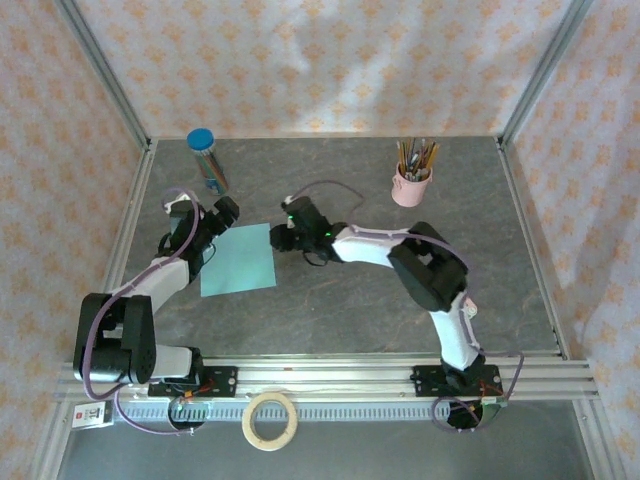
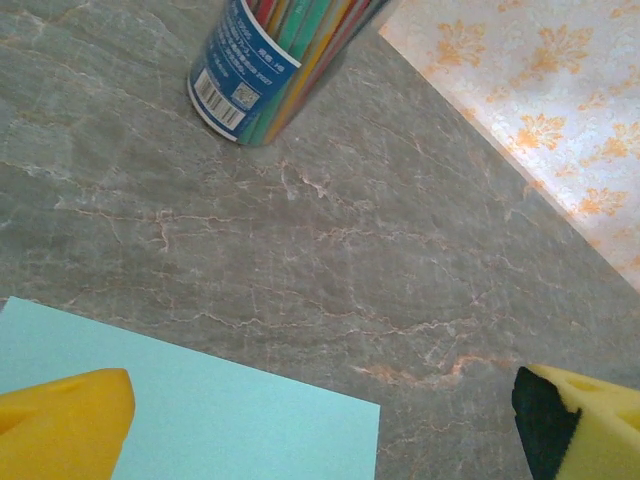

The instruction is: Fold a paper plane with a square sheet of paper (pick it up from the middle)

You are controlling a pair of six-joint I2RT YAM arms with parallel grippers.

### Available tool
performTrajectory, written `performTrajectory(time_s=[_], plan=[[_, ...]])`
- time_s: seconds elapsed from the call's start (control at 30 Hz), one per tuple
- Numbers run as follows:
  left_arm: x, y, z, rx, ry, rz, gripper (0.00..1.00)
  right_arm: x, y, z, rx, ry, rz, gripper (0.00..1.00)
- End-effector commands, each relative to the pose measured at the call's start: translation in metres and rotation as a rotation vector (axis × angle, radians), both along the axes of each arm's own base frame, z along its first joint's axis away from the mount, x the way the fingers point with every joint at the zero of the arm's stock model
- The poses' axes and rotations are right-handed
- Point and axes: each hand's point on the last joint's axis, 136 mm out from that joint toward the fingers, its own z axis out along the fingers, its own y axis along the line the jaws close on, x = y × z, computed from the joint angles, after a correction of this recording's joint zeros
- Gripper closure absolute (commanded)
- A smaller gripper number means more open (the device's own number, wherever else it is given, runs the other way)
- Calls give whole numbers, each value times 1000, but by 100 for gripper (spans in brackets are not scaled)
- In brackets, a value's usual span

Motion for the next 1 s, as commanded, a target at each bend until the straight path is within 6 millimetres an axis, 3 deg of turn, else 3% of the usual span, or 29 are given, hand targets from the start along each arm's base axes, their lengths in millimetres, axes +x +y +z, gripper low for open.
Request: performTrajectory(time_s=[0.0, 0.2, 0.37, 0.63, 0.83, 0.97], plan=[[0, 10, 6, 1, 1, 46, 2, -11, 24, -17, -51, 34, 60, 79], [0, 12, 2, 6, 27, 57, 1, -11, 41, -50, -100, 96, 73, 82], [2, 6, -1, -6, 39, 27, 1, -7, 20, -72, -208, 106, 7, 83], [11, -15, -8, -42, 79, -93, 1, -8, -80, -81, -335, 139, -210, 83], [16, -46, -12, -44, 125, -203, 1, -35, -164, -76, -409, 177, -323, 80], [15, -80, -18, -26, 183, -289, 1, -57, -213, -78, -428, 241, -411, 80]])
